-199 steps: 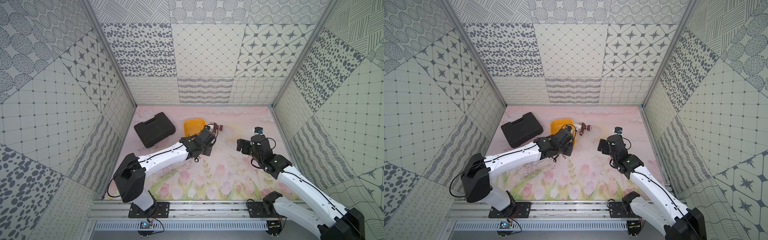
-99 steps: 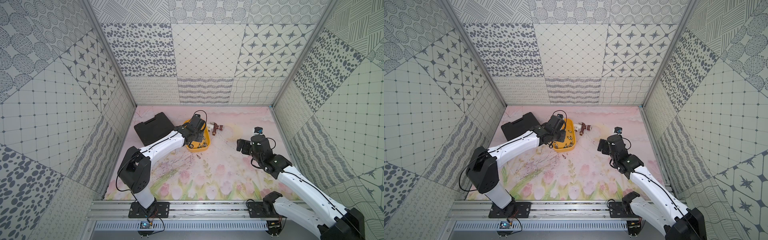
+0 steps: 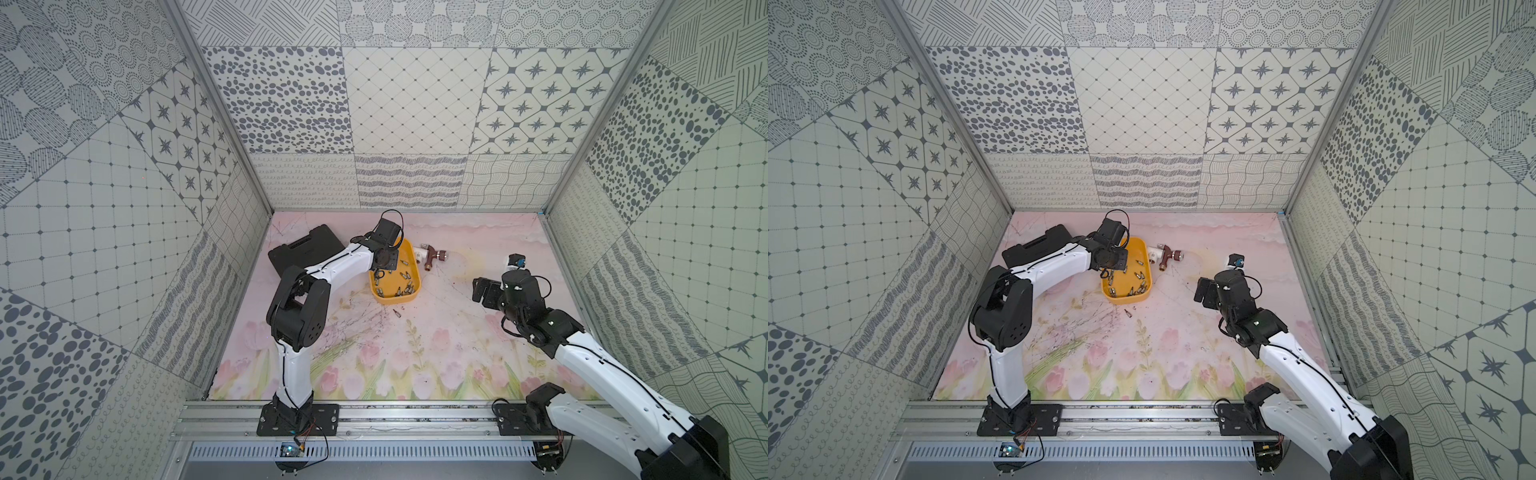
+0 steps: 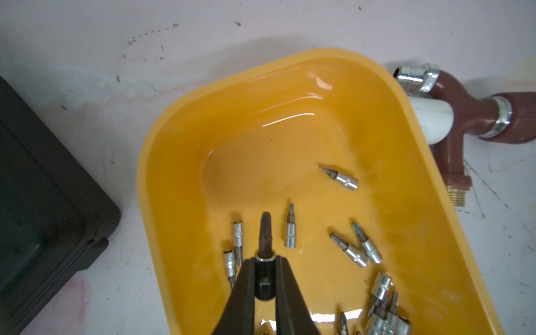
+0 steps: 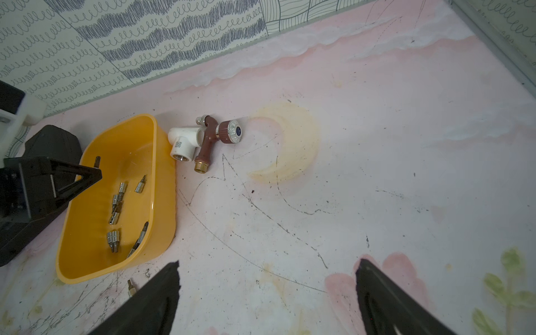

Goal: Put the bit on the desktop into the storage box
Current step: Place the screwdriver bit in the storage box.

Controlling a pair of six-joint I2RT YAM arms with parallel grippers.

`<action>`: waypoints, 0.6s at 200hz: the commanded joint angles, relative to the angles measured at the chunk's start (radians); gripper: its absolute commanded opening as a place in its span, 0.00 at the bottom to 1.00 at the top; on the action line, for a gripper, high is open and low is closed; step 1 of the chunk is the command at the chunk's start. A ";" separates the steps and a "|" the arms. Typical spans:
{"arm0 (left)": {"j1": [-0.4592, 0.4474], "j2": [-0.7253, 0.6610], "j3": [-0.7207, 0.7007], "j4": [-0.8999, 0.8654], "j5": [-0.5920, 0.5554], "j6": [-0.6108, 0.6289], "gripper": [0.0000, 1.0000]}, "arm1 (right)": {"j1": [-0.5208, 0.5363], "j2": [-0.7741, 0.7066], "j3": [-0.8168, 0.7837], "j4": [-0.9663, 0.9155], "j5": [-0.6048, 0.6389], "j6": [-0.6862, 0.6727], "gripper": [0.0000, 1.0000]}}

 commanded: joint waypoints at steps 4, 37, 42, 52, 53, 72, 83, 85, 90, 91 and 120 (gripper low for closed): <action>0.011 0.078 0.087 0.010 -0.026 0.078 0.03 | -0.005 -0.028 -0.020 0.043 0.000 0.013 0.97; 0.013 0.127 0.137 -0.037 -0.031 0.094 0.03 | -0.005 -0.033 -0.027 0.045 0.000 0.019 0.97; 0.014 0.133 0.143 -0.039 -0.033 0.095 0.03 | -0.006 -0.033 -0.028 0.045 0.000 0.020 0.97; 0.015 0.144 0.152 -0.043 -0.033 0.095 0.04 | -0.005 -0.034 -0.026 0.046 -0.002 0.020 0.97; 0.016 0.146 0.152 -0.043 -0.033 0.095 0.04 | -0.005 -0.034 -0.026 0.045 -0.002 0.020 0.97; 0.018 0.162 0.166 -0.050 -0.028 0.092 0.04 | -0.005 -0.034 -0.028 0.045 -0.002 0.020 0.97; 0.018 0.166 0.168 -0.050 -0.028 0.090 0.05 | -0.006 -0.037 -0.029 0.045 -0.004 0.020 0.97; 0.018 0.165 0.168 -0.050 -0.028 0.091 0.05 | -0.005 -0.037 -0.028 0.045 -0.003 0.019 0.97; 0.018 0.167 0.168 -0.050 -0.029 0.089 0.05 | -0.005 -0.038 -0.028 0.046 -0.003 0.022 0.97; 0.019 0.168 0.168 -0.050 -0.028 0.089 0.05 | -0.005 -0.038 -0.029 0.045 -0.003 0.022 0.97; 0.019 0.165 0.169 -0.049 -0.027 0.083 0.08 | -0.005 -0.040 -0.030 0.045 -0.003 0.021 0.97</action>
